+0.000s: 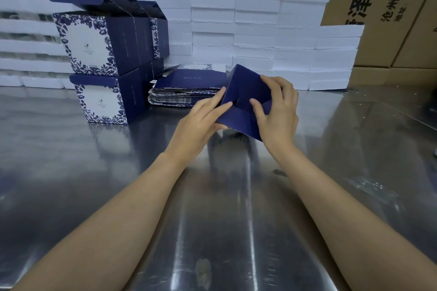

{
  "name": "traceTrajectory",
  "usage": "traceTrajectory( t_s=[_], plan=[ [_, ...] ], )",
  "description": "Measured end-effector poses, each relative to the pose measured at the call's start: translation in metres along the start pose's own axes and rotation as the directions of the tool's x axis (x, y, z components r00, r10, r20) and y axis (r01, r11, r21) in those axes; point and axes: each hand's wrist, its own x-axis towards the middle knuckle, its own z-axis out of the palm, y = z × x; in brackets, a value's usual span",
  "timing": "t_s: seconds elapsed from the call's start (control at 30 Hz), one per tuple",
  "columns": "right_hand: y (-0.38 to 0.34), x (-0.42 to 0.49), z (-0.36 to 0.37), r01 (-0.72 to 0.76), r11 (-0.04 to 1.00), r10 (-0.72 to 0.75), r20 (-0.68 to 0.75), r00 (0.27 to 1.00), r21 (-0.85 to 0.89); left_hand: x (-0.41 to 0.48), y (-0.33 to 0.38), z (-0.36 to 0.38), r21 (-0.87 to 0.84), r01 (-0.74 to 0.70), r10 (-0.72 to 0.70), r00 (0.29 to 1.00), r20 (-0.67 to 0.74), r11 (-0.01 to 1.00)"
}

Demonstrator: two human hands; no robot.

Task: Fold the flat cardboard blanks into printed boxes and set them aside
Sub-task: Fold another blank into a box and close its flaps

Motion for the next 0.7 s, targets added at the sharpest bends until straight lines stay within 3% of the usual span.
traceTrajectory(
  t_s=[0.27, 0.37, 0.5, 0.6, 0.7],
  plan=[
    [-0.001, 0.001, -0.001, -0.049, 0.997, 0.048, -0.020, 0.999, -0.059, 0.000, -0.001, 0.002, 0.006, 0.001, -0.001, 1.000, -0.020, 1.000],
    [0.001, 0.000, -0.002, -0.106, 0.990, 0.110, -0.040, 0.993, 0.090, -0.002, -0.006, 0.005, -0.028, 0.040, -0.041, 0.999, -0.026, 0.999],
    [0.000, 0.000, -0.002, -0.275, 0.906, 0.309, -0.057, 0.950, 0.323, -0.004, -0.013, 0.009, -0.181, 0.276, -0.259, 0.959, 0.114, 0.944],
    [-0.002, 0.001, -0.003, -0.289, 0.869, 0.321, -0.013, 0.947, 0.402, -0.006, -0.017, 0.012, -0.201, 0.300, -0.267, 0.947, 0.177, 0.932],
    [-0.004, -0.001, -0.004, -0.257, 0.878, 0.292, -0.026, 0.956, 0.405, -0.008, -0.019, 0.012, -0.254, 0.325, -0.297, 0.944, 0.143, 0.911]
  ],
)
